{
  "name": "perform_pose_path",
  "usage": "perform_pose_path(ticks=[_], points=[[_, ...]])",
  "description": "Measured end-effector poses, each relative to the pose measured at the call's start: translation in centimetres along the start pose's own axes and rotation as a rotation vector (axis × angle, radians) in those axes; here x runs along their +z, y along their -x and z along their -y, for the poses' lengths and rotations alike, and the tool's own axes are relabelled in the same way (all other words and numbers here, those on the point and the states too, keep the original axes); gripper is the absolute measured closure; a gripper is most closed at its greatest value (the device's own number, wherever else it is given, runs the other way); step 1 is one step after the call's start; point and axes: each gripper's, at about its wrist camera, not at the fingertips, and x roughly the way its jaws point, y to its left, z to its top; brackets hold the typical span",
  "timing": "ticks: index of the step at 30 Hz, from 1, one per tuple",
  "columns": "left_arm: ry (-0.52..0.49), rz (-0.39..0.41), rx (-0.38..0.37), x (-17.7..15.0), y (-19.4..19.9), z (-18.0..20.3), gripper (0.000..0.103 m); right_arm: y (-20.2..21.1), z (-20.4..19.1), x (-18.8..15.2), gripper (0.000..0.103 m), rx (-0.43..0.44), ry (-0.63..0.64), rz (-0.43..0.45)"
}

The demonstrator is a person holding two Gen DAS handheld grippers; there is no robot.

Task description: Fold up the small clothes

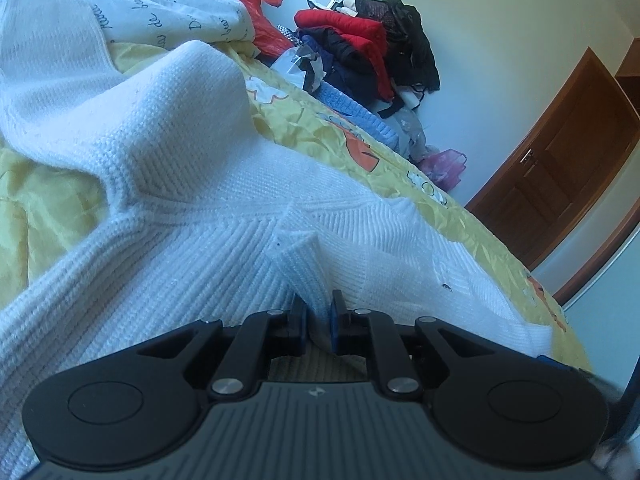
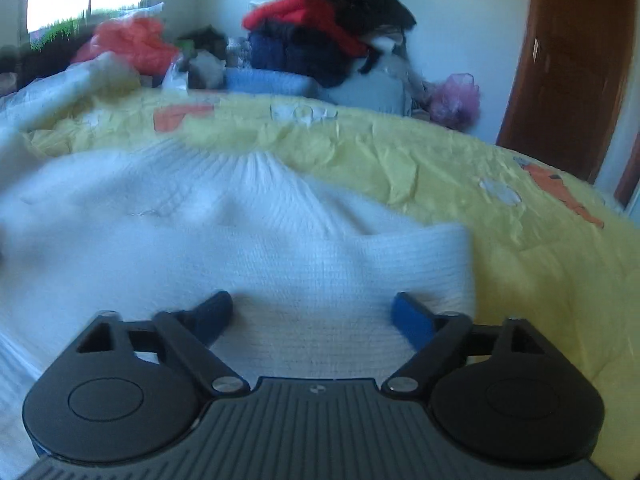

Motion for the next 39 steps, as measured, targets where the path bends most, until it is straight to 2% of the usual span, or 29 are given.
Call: perform_pose_path(ticks=[1, 3, 6, 8, 10, 12, 13, 14, 16, 17, 19, 21, 25, 29, 31, 34, 35, 36, 37, 38, 39], points=[[0.006, 0.0, -0.004, 0.0, 0.0, -0.1, 0.091, -0.2, 0.7, 0.3, 0.003, 0.008, -0.048, -0.017], [0.029, -0.001, -0.018, 0.0, 0.0, -0.4, 0.09, -0.6, 1.5, 0.6, 0.002, 0.02, -0.101, -0.03], [0.074, -0.015, -0.057, 0.2, 0.1, -1.1, 0.089, -0.7, 1.3, 0.9, 0.002, 0.013, -0.091, -0.03], [0.103, -0.047, -0.095, 0.8, 0.8, -1.7, 0.086, -0.7, 1.4, 1.0, 0.002, 0.011, -0.092, -0.03], [0.1, -0.044, -0.119, 1.5, 2.4, -2.5, 0.08, -0.6, 1.3, 0.8, 0.002, 0.01, -0.097, -0.028], [0.076, 0.028, -0.086, 2.5, 4.6, -3.9, 0.073, -0.4, 1.2, 0.4, 0.002, 0.013, -0.102, -0.024], [0.066, 0.074, -0.053, 3.3, 5.6, -4.9, 0.065, -0.3, 1.1, 0.2, 0.002, 0.013, -0.104, -0.022], [0.07, 0.116, -0.021, 4.4, 6.6, -6.1, 0.062, -0.2, 1.2, 0.1, 0.002, 0.014, -0.104, -0.02], [0.122, 0.164, -0.014, 6.9, 7.8, -9.3, 0.059, -0.1, 1.2, 0.1, 0.002, 0.014, -0.102, -0.02], [0.151, 0.191, 0.035, 8.3, 8.3, -10.9, 0.051, -0.1, 1.3, 0.2, 0.002, 0.014, -0.101, -0.019], [0.192, 0.246, 0.133, 11.1, 8.8, -14.0, 0.042, -0.1, 1.2, 0.2, 0.002, 0.014, -0.101, -0.019], [0.253, 0.258, 0.16, 13.7, 8.6, -17.0, 0.042, -0.1, 1.2, 0.2, 0.002, 0.014, -0.101, -0.019], [0.385, 0.251, 0.163, 17.6, 7.2, -22.0, 0.042, -0.1, 1.2, 0.2, 0.002, 0.011, -0.097, -0.018], [0.322, 0.263, 0.293, 19.6, 5.4, -23.2, 0.042, -0.1, 1.2, 0.3, 0.002, 0.013, -0.098, -0.018], [0.275, 0.242, 0.313, 19.8, 4.4, -23.2, 0.043, -0.1, 1.2, 0.3, 0.002, 0.012, -0.097, -0.018], [0.209, 0.259, 0.32, 19.7, 4.4, -22.9, 0.044, -0.1, 1.2, 0.2, 0.002, 0.011, -0.095, -0.018], [0.197, 0.269, 0.326, 19.6, 4.4, -22.8, 0.051, -0.1, 1.2, 0.3, 0.002, 0.011, -0.094, -0.019], [0.18, 0.279, 0.336, 19.6, 4.3, -22.8, 0.062, -0.1, 1.1, 0.2, 0.002, 0.01, -0.094, -0.019], [0.157, 0.281, 0.36, 19.6, 4.3, -22.5, 0.082, -0.1, 1.1, 0.2, 0.002, 0.01, -0.094, -0.019], [0.131, 0.278, 0.397, 19.5, 4.1, -22.2, 0.089, -0.1, 1.1, 0.2, 0.002, 0.01, -0.094, -0.019], [0.111, 0.277, 0.416, 19.4, 4.2, -21.9, 0.09, -0.1, 1.1, 0.2, 0.002, 0.01, -0.094, -0.019]])
